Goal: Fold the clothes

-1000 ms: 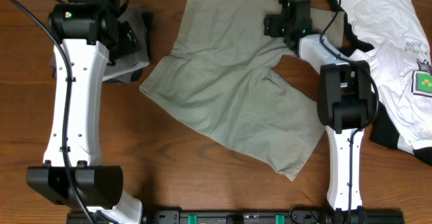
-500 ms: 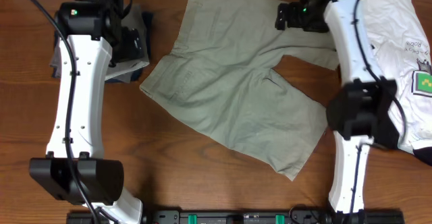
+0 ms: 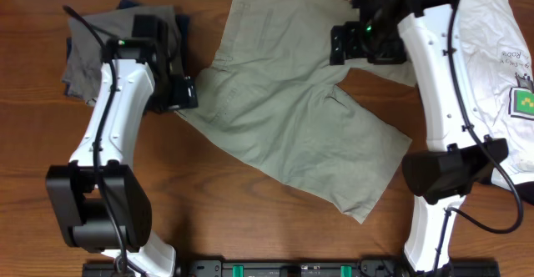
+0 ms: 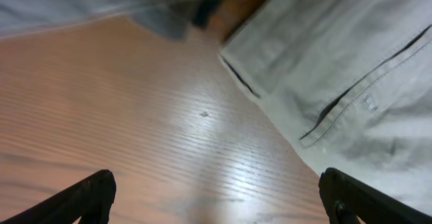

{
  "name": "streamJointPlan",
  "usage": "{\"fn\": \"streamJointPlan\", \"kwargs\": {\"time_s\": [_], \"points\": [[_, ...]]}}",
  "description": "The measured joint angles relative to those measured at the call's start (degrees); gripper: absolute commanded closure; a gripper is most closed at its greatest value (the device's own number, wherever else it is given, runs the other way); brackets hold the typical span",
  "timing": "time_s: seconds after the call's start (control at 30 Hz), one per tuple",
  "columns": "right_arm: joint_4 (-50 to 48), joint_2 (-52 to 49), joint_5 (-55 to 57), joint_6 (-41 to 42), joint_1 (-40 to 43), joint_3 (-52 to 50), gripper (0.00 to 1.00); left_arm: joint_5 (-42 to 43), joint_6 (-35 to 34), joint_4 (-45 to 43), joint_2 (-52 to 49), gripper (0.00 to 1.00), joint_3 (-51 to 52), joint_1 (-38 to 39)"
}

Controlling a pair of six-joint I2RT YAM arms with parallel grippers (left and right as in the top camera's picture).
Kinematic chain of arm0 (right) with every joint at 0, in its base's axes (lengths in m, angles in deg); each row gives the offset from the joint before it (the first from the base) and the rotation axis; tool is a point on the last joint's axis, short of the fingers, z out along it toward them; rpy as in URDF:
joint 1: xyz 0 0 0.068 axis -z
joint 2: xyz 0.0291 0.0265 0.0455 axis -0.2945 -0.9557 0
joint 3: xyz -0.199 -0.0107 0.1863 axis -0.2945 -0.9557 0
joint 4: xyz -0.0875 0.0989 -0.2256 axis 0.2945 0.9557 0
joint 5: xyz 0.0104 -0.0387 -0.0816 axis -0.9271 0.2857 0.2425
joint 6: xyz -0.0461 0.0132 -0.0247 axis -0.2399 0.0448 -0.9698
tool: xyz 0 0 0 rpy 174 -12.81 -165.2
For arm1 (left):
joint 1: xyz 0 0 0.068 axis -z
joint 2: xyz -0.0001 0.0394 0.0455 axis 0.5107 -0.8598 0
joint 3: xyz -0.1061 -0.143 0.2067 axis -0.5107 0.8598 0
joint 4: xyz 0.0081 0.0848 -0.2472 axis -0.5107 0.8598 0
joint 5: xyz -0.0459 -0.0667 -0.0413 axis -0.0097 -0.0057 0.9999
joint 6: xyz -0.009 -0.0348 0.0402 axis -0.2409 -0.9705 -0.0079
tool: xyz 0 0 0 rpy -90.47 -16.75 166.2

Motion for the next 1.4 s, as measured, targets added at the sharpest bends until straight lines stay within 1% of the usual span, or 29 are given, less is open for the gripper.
{"fn": "streamJointPlan", "kwargs": {"time_s": [0.13, 0.17, 0.27, 0.33, 0.4, 0.57, 0.67, 0.77, 0.87, 1.03, 1.17, 1.3, 1.33, 1.4], "points": [[0.02, -0.13, 3.32, 4.15, -1.73, -0.17, 0.16, 2.32, -4.13, -6.97, 0.00, 0.04, 6.25, 0.09], [0.02, -0.13, 4.35, 5.64, -2.16, -0.20, 0.19, 2.64, -5.55, -9.49, 0.00, 0.06, 7.96, 0.09], [-0.02, -0.13, 7.87, 10.32, -3.17, -0.81, 0.35, 3.26, -9.73, -15.32, -0.02, 0.13, 12.26, 0.09], [-0.02, -0.13, 9.66, 13.16, -3.82, -1.77, 0.40, 3.58, -12.28, -19.26, -0.02, 0.16, 14.82, 0.09], [-0.02, -0.13, 11.45, 16.33, -4.72, -3.30, 0.40, 3.78, -14.51, -22.84, -0.02, 0.17, 17.18, 0.09], [0.00, -0.15, 15.32, 23.34, -7.04, -7.52, 0.41, 3.89, -18.34, -32.92, -0.04, 0.29, 22.05, 0.09], [0.07, -0.20, 17.14, 26.32, -8.48, -9.27, 0.44, 3.69, -20.28, -37.13, -0.04, 0.33, 24.52, 0.09], [0.07, -0.20, 18.73, 28.94, -10.12, -9.60, 0.44, 2.99, -23.41, -40.79, -0.04, 0.34, 27.36, 0.09], [0.09, -0.20, 21.05, 31.01, -13.20, -9.60, 0.41, 1.88, -26.40, -44.26, 0.07, 0.36, 29.49, 0.11], [0.00, 1.01, 23.76, 31.52, -19.45, -9.70, 0.36, 0.72, -28.46, -46.53, 0.11, 0.36, 30.29, 0.13], [-0.13, 5.14, 23.65, 30.88, -22.56, -11.30, 0.34, 0.57, -29.31, -46.60, 0.13, 0.36, 30.29, 0.13], [-0.11, 12.39, 23.10, 32.37, -21.42, -16.33, 0.33, 0.57, -29.46, -46.62, 0.13, 0.36, 30.29, 0.13], [-0.07, 14.91, 22.99, 32.59, -20.52, -18.45, 0.30, 0.57, -29.46, -46.62, 0.13, 0.36, 30.29, 0.13], [0.00, 19.08, 22.97, 32.09, -18.73, -22.27, 0.21, 0.57, -29.49, -46.64, 0.13, 0.36, 30.29, 0.13]]}}
